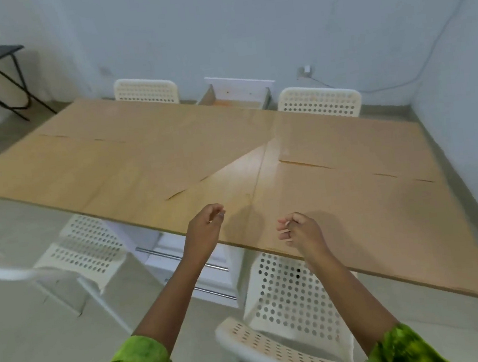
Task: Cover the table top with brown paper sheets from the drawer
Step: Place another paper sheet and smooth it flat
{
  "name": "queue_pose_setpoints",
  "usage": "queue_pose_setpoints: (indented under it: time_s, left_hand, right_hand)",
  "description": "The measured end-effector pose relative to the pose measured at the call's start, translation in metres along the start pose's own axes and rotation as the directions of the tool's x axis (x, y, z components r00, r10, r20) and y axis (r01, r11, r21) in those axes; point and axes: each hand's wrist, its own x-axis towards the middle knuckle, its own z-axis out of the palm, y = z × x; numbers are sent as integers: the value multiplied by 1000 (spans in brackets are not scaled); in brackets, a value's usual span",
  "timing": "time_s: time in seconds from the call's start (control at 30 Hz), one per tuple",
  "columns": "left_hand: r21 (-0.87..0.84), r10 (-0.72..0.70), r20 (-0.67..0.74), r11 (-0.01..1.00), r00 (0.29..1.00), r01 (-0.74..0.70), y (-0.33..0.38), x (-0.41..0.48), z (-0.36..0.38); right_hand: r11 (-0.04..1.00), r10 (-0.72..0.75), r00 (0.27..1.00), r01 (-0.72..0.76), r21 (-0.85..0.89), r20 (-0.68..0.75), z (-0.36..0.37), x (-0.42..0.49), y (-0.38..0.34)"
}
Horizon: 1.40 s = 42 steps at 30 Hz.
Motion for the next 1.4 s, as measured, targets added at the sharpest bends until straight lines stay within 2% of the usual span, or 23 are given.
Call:
queue_pose_setpoints:
  time_s: [0.27,0.43,0.6,0.7,0.77,0.83,0.93,1.0,1.07,1.13,1.17,1.2,1.3,1.4]
  left_hand:
    - [-61,-121,-1,991,993,121,-53,81,-113]
    - [-115,-244,53,962,968,249,-79,131,-164]
    - [-264,-395,189,861,899,434,-93,173,-177]
    - [-367,-479,232,763,847,532,-96,202,-176]
    - [-428,-499,259,709,827,561,-92,223,-174]
    - [-431,-503,265,701,823,568,-84,240,-169]
    - [-465,-533,290,647,794,604,-71,270,-155]
    - [-461,-560,287,630,777,625,-77,291,-143]
    - [-448,-616,262,604,743,659,-96,316,-132]
    - [-449,-672,199,585,714,675,-99,326,-132]
    - [-481,-690,184,558,700,676,-80,321,-136]
    - [-514,-691,166,548,704,660,-73,321,-137]
    - [-519,-705,106,562,701,644,-67,328,-132]
    - [-472,-776,0,556,630,684,-70,334,-125]
  right_hand:
    - [991,95,995,-97,89,25,137,39,-15]
    - [992,85,996,-83,94,-14,198,57,-26]
    - [999,52,998,-52,-4,-32,233,90,-48]
    - [999,39,998,-40,-14,-43,244,122,-62]
    - [1000,22,998,-23,-18,-54,247,148,-71]
    - [999,3,998,-5,-38,-58,248,174,-79]
    - [988,-46,997,36,-152,-65,244,219,-91]
    - [953,-68,995,43,-299,-71,240,245,-97]
    - [869,-81,996,55,-493,-33,234,269,-103]
    - [659,-78,997,66,-749,19,229,285,-108]
    - [538,-69,997,69,-840,37,228,289,-109]
    - [460,-63,997,71,-885,48,227,293,-109]
    - [417,-47,997,78,-906,64,227,298,-113]
    - [414,-19,997,82,-907,81,225,301,-115]
